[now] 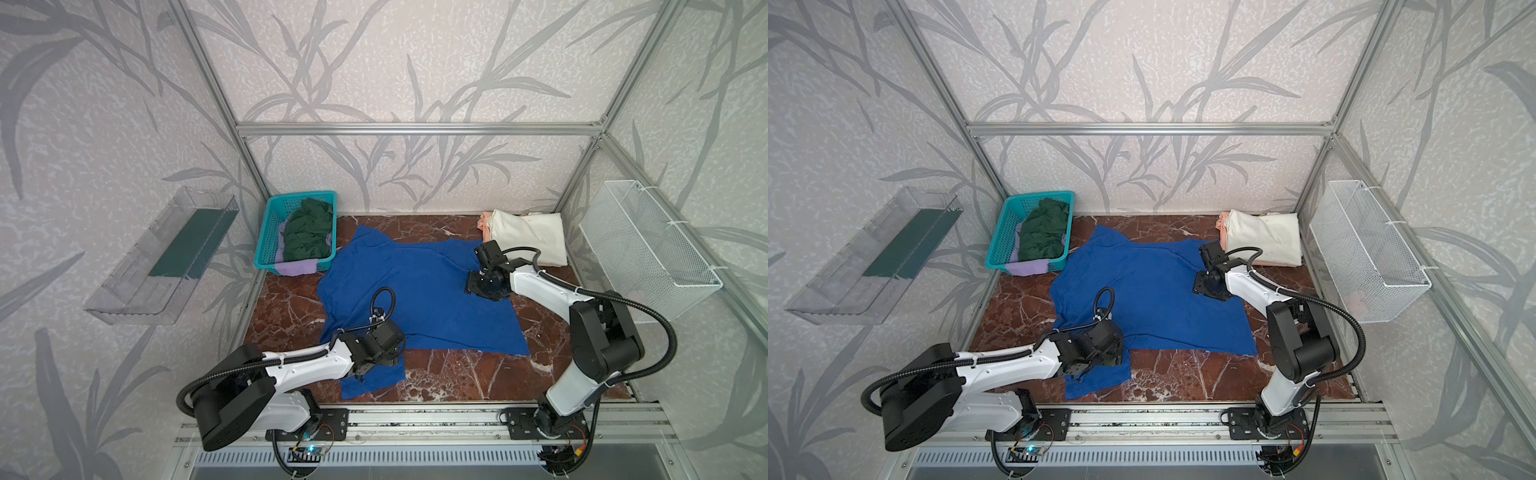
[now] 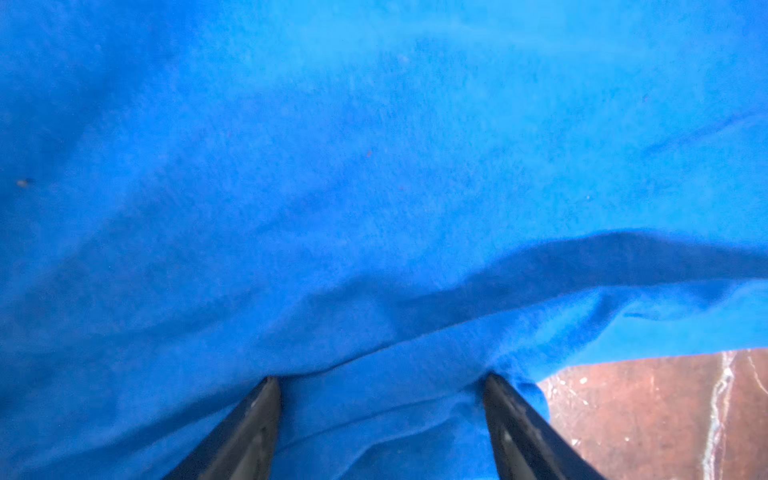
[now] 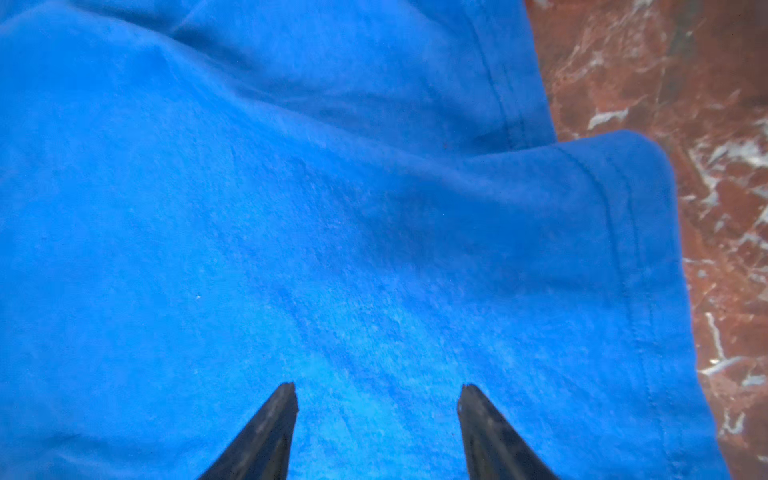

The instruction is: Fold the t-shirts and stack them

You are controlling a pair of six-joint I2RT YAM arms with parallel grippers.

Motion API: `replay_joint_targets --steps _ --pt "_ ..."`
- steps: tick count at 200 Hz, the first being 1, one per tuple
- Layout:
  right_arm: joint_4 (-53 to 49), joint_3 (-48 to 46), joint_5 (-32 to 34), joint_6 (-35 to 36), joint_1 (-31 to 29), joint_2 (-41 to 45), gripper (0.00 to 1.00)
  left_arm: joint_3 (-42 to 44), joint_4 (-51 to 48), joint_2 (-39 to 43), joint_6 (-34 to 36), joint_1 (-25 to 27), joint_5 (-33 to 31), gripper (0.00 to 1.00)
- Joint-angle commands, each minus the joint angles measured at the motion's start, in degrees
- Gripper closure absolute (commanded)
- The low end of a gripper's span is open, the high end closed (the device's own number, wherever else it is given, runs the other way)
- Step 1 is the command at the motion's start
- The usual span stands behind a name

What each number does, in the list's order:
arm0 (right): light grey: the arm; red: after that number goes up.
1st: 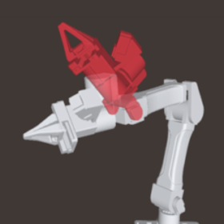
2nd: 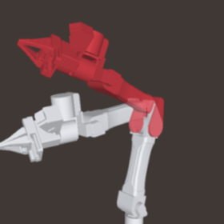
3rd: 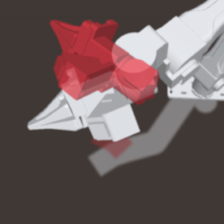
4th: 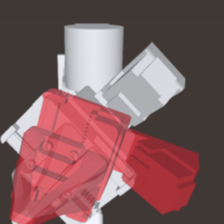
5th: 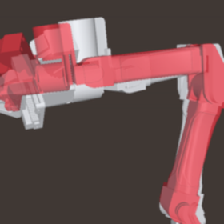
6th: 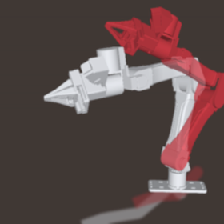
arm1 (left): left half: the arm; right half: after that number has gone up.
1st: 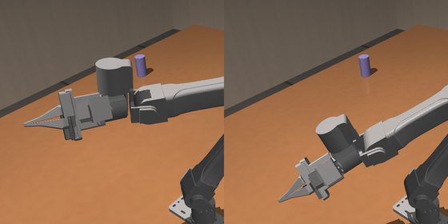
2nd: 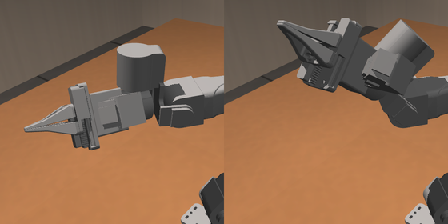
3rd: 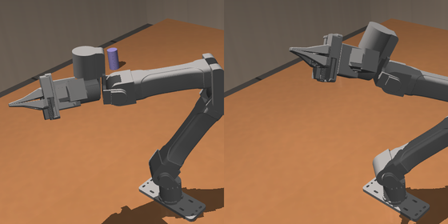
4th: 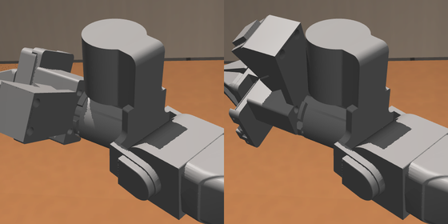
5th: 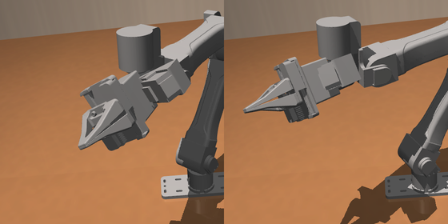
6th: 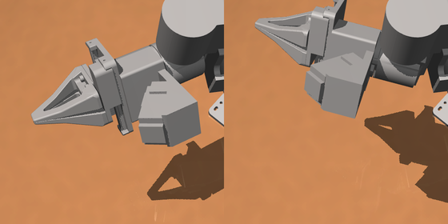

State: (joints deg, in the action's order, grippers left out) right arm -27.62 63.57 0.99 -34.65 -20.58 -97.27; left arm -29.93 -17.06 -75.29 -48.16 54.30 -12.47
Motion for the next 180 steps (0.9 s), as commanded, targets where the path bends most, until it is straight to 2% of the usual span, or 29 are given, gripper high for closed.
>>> replay_joint_targets --steps 1,46,94,148,180 --pt "0.38 -0.42 0.41 -0.14 0.01 -0.2 0.36 2.76 -4.94 -2.09 -5.67 3.71 6.06 0.23" --pt "0.69 0.01 -0.07 -0.15 0.01 -2.6 0.36 2.31 -12.38 2.15 -10.21 8.95 4.75 0.22" --pt "0.76 0.12 -0.36 -0.23 0.01 -3.89 0.36 2.82 -21.06 8.53 -13.52 9.8 1.87 0.22" --pt "1.48 0.51 -1.79 0.25 0.01 -4.72 0.37 -0.13 -21.58 12.49 -11.32 9.64 -5.64 0.18" --pt "-1.67 5.55 -0.23 2.34 0.26 -7.14 0.36 -3.43 -20.65 12.4 -7.74 7.75 -7.73 0.18"
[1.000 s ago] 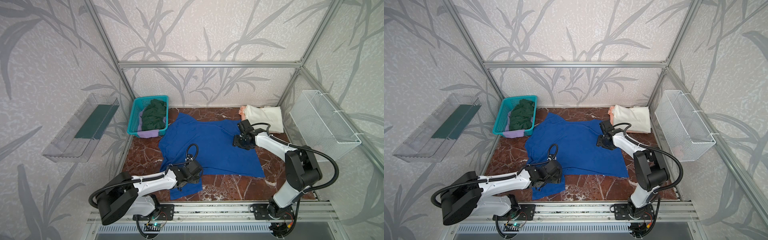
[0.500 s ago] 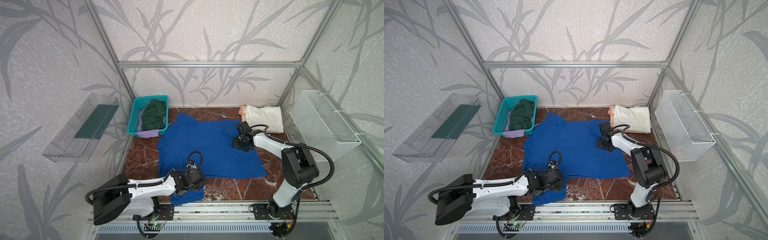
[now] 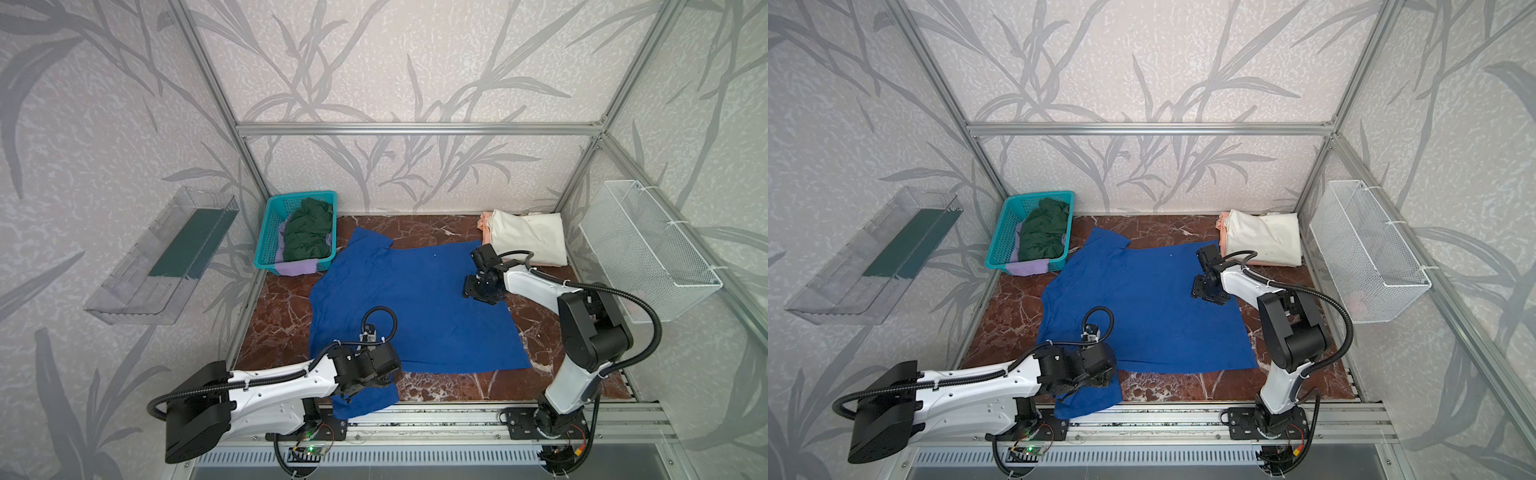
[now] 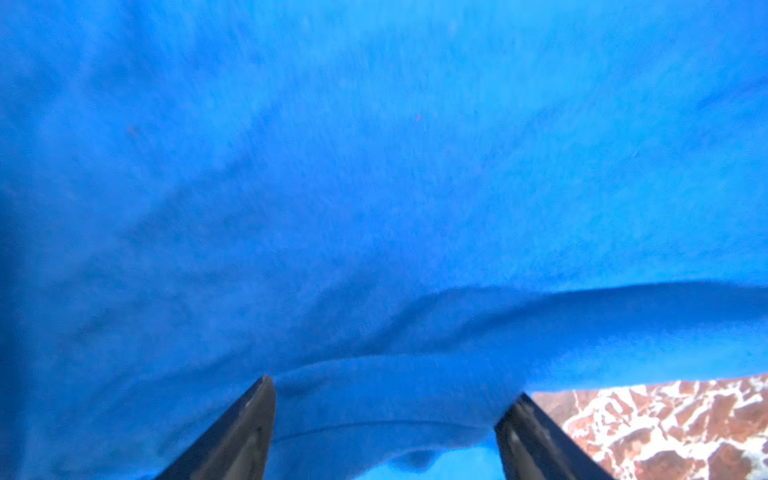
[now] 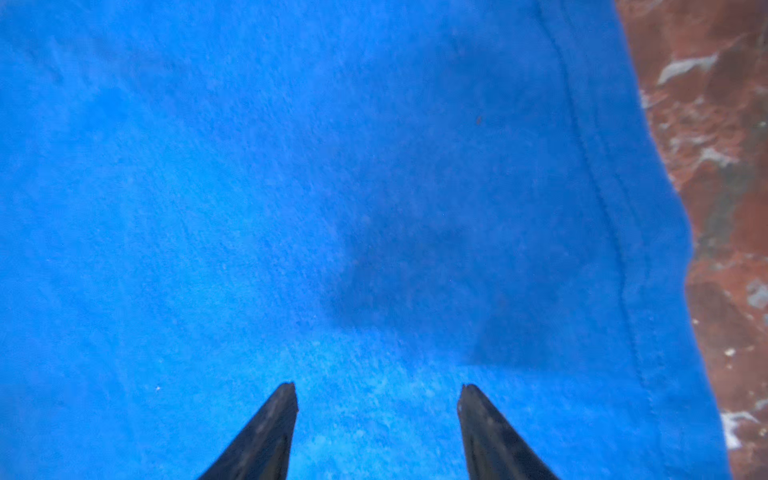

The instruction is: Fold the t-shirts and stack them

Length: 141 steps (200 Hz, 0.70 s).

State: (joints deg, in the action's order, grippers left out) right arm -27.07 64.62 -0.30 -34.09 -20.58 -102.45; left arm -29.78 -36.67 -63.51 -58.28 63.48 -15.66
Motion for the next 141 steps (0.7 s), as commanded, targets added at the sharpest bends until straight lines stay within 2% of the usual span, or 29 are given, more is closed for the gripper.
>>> replay_joint_targets --steps 1,39,63,84,107,141 --pt "-2.38 4.7 1.2 1.85 0.31 -2.05 0.36 -3.69 -1.04 0.6 2.51 -1.61 -4.54 0.18" --pt "-5.28 13.35 1.89 4.13 1.77 -5.86 0.36 -7.41 2.91 0.14 10.13 -10.11 -1.9 0.18" --pt "-7.88 20.03 3.53 5.82 1.77 -9.63 0.36 -11.16 3.98 -0.2 15.0 -13.91 -3.18 0.17" --pt "-8.52 25.68 5.48 7.52 2.07 -14.48 0.35 -12.05 8.72 -1.62 18.44 -20.07 -0.91 0.17" --pt "-8.8 32.98 6.74 11.01 2.47 -20.45 0.35 -14.81 13.68 -5.21 21.71 -25.38 2.0 0.17" --pt "-9.35 42.36 9.36 13.91 3.32 -27.57 0.35 -22.34 14.84 -13.21 25.47 -30.52 7.16 0.17"
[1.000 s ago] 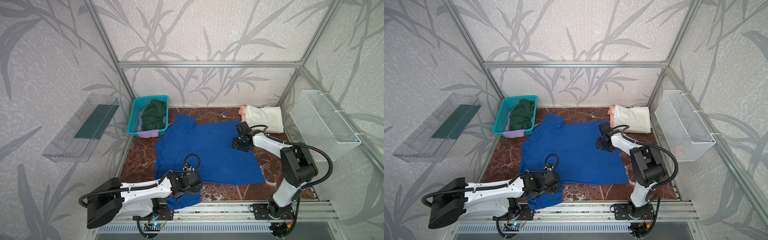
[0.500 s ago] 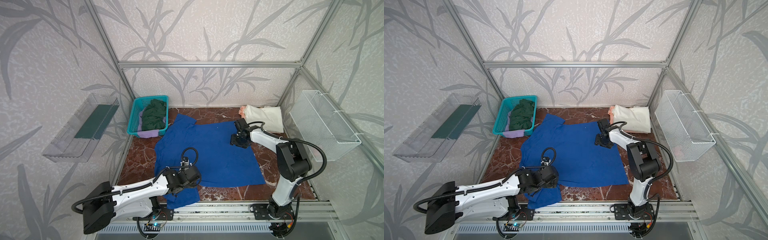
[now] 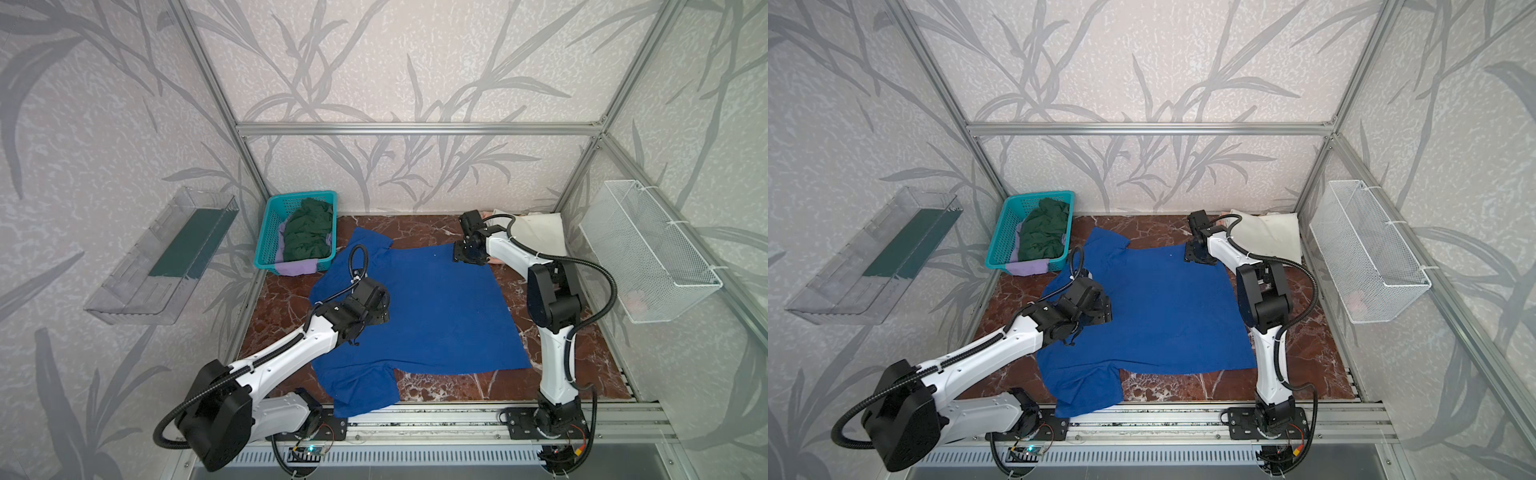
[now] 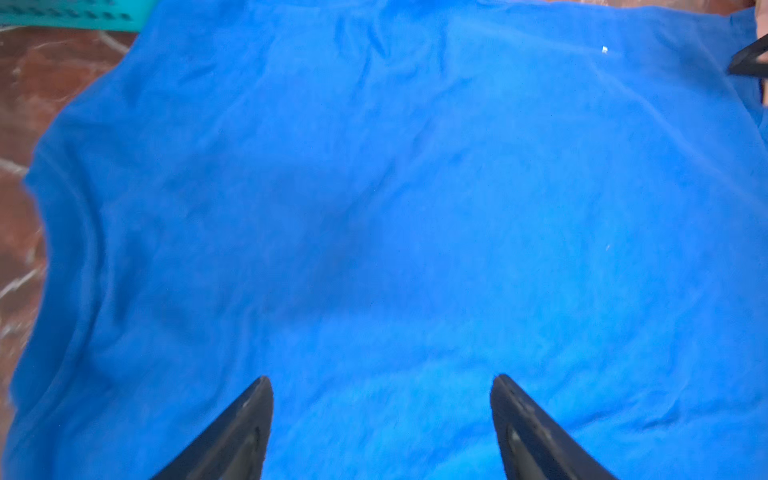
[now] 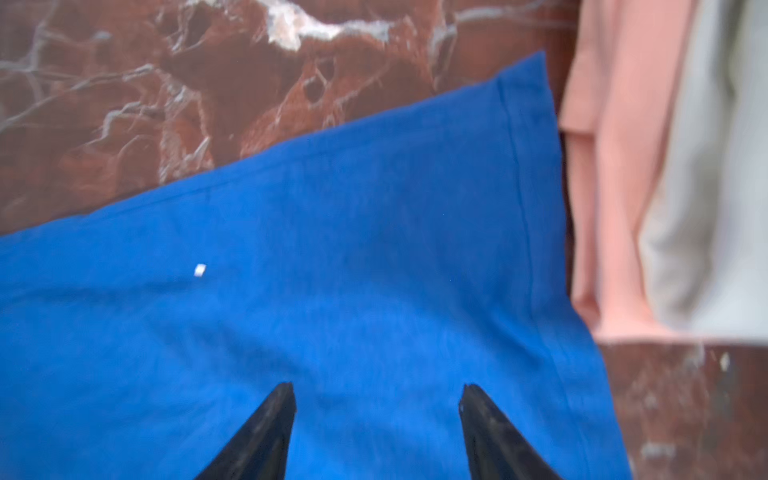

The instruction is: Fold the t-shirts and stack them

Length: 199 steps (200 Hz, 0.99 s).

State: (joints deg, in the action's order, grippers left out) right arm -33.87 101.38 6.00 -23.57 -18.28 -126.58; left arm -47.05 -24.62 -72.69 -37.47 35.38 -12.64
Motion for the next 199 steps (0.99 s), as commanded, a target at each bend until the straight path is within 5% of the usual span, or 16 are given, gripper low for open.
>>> replay_joint_targets --steps 1,103,173,199 --pt "-2.67 5.81 3.1 3.42 1.09 -3.69 0.35 -5.34 2.68 -4.3 4.72 -2.55 4.22 0.17" --pt "-2.69 25.78 8.65 9.05 3.17 -19.58 0.33 -17.42 5.49 -17.03 7.77 -12.7 12.89 0.17" --pt "-14.9 44.18 6.75 8.28 4.09 -30.91 0.36 -16.99 8.48 -18.45 7.25 -13.4 14.58 0.17" --pt "-14.55 43.03 5.88 8.37 4.05 -30.14 0.43 -17.52 9.09 -18.84 7.37 -13.49 14.58 0.17"
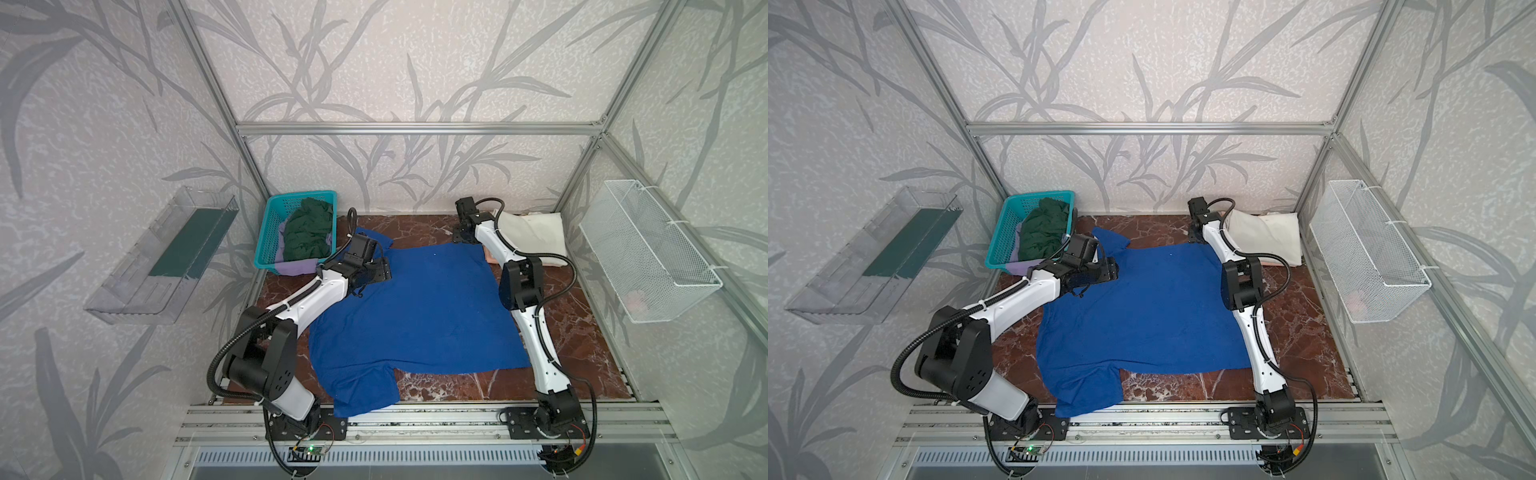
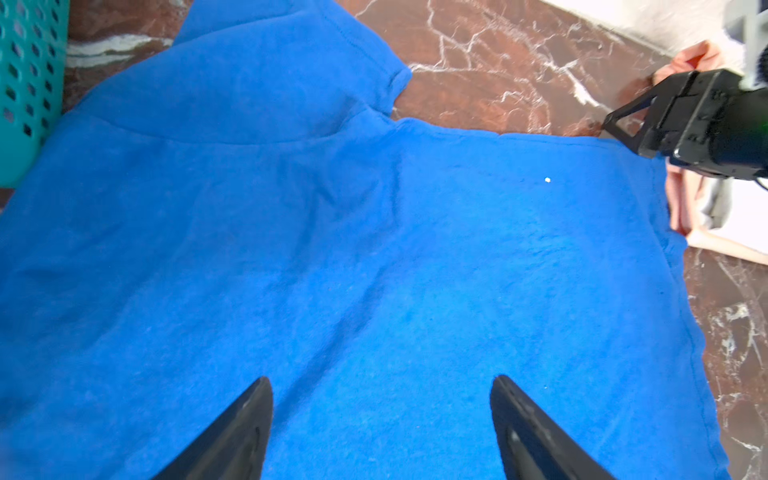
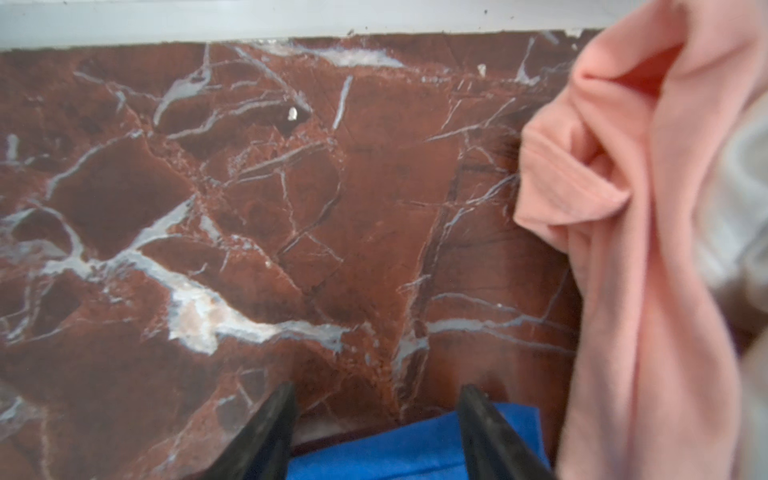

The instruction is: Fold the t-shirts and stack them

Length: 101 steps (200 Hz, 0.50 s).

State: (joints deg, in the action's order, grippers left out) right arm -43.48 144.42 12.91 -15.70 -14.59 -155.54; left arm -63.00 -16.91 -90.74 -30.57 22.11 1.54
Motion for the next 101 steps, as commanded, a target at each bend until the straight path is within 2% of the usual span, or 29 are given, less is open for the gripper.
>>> replay_joint_targets --steps 1,33,65,101 --pt "-4.85 -0.14 -1.08 0.5 0.35 -1.09 0.44 -1.62 1.36 -0.82 0.44 -0.22 0.39 0.17" --pt "-3.67 -5.42 -2.64 0.04 0.35 2.07 0.46 -2.56 1.44 -1.18 0.59 -0.22 1.67 0.17" --pt "-4.87 -7.22 -3.35 -1.37 0.35 3.66 0.44 -1.96 1.87 -0.32 0.46 -0.23 1.78 0.17" --pt "-8.06 -7.46 -4.2 -6.82 0.44 4.68 0.4 -1.25 1.61 0.4 0.57 -0.23 1.53 0.17"
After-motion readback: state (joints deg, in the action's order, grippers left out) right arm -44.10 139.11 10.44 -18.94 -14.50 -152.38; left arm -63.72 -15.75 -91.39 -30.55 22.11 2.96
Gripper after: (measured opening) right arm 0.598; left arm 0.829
